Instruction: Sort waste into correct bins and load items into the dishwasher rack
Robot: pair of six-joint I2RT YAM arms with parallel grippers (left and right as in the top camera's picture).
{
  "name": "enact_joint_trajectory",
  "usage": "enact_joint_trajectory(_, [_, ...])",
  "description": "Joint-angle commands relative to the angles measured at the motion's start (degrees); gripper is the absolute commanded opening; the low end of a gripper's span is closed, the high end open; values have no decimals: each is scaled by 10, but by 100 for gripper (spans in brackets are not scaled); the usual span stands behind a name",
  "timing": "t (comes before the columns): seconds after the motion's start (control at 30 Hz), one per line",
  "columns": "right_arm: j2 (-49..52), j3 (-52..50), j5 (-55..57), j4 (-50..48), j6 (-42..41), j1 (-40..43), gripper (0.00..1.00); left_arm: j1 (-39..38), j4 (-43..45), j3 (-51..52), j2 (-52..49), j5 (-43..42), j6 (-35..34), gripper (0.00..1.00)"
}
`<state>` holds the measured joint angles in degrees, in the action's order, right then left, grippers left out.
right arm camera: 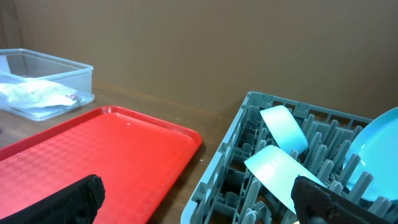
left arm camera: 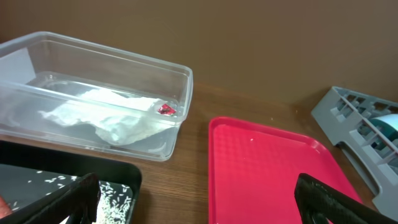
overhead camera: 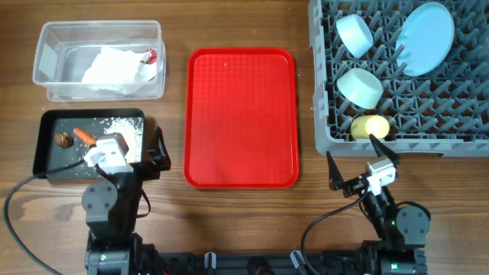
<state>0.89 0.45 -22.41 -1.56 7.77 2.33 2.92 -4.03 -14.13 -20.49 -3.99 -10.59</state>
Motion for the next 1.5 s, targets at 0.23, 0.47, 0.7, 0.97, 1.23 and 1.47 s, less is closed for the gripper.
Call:
enact_joint_trajectory(0.23, [-6,-2,6,-3,-3,-2,100,5,27,97,140,2,7,100])
enact_joint_trajectory(0.47, [-6,-2,6,-3,-3,-2,100,5,67,136,188,6,7,100])
enact_joint_trajectory(0.7, [-6,-2,6,-3,-3,-2,100,5,9,138,203,3,7,100])
enact_joint_trajectory(0.97, [-6,-2,6,-3,-3,-2,100,5,-1,138,203,0,-21,100])
enact_joint_trajectory(1.23, [-6,-2,6,-3,-3,-2,100,5,-1,138,201,0,-21,100])
enact_joint_trajectory(1.47, [-6,-2,6,-3,-3,-2,100,5,-1,138,201,0,-21,100])
